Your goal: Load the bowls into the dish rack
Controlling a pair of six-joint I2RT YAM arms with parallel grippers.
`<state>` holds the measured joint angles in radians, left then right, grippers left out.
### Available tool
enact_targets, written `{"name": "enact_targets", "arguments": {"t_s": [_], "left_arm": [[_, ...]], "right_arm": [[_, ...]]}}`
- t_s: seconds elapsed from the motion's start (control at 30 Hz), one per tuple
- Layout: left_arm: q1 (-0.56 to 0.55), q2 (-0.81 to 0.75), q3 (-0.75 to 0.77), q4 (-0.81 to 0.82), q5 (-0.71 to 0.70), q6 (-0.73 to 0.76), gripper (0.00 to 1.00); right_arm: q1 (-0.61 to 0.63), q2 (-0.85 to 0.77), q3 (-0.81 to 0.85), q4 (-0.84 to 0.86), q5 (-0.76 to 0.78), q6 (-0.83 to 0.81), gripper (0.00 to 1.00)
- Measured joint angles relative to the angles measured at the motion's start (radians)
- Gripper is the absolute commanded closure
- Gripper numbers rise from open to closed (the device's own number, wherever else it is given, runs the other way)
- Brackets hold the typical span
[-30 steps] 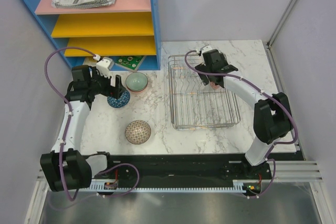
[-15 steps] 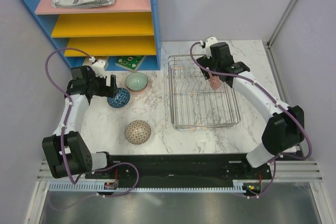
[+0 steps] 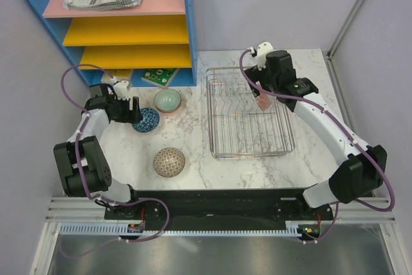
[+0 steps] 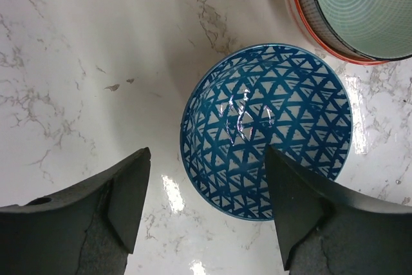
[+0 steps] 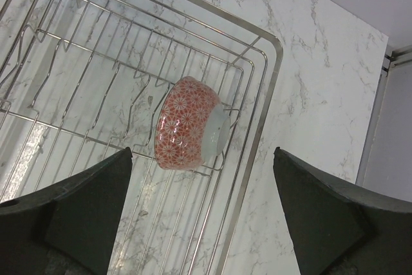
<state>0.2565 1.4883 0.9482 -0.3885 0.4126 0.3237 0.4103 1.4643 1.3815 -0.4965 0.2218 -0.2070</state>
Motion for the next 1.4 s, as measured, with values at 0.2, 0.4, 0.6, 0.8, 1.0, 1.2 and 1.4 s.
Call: {"name": "enact_targets", "arguments": {"t_s": [0.2,0.4,0.6,0.8,1.0,1.2,1.4], "left_arm": [[0.01,0.068,0.0,0.002,0.018,0.014,0.51],[0.012,0.101,0.0,0.003,0.042,0.02,0.62],[0.013,0.134,0.0,0.002,0.069,0.021,0.79],[0.012,0.14,0.003,0.001,0.108,0.021,0.98],[0.013,0.135,0.005,-0.005,0.116,0.021,0.98],[0.016,0.053,0.006,-0.045,0.105,0.03,0.98],[0.016,-0.066,0.097,-0.134,0.151,0.034,0.98]], "right_arm": [[0.0,-0.025,0.0,-0.01,-0.024,0.001,0.02],[0.0,-0.03,0.009,-0.023,-0.045,0.005,0.02],[0.0,-0.039,0.02,-0.032,-0.068,0.018,0.02],[0.0,-0.05,0.026,-0.039,-0.083,0.027,0.02],[0.0,-0.054,0.027,-0.042,-0.103,0.037,0.02],[0.0,-0.054,0.034,-0.05,-0.156,0.056,0.02],[0.0,-0.053,0.058,-0.058,-0.279,0.098,0.02]]}}
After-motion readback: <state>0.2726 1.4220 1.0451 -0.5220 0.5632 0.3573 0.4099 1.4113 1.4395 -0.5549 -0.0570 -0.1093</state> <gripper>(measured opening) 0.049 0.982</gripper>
